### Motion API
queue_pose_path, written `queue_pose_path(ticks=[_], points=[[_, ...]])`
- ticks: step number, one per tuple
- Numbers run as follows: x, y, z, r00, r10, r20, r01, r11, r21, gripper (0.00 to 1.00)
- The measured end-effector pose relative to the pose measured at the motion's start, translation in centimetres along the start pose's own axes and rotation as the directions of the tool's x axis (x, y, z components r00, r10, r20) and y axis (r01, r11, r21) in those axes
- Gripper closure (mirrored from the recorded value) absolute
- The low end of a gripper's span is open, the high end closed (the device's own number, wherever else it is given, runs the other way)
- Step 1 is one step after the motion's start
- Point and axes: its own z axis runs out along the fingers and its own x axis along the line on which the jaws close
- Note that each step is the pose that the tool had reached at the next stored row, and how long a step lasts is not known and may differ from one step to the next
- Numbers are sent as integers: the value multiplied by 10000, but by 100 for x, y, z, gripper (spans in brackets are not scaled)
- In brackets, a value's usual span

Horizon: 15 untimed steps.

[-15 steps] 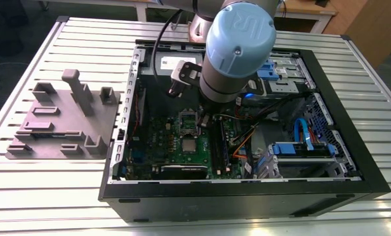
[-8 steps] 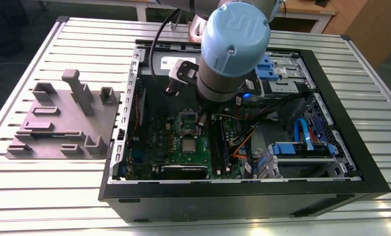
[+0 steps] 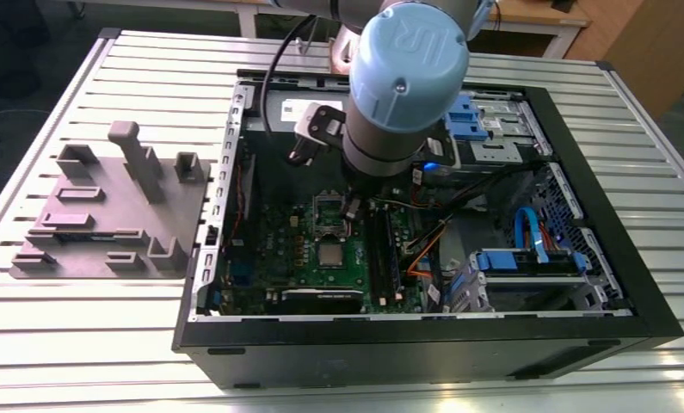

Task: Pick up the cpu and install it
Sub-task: 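Close the cpu cover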

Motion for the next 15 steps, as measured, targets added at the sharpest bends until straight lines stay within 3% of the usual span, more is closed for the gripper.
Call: queue_pose_path(ticks=[15], points=[[-12,21,31,10000,3,36,-3,10000,-16,90]])
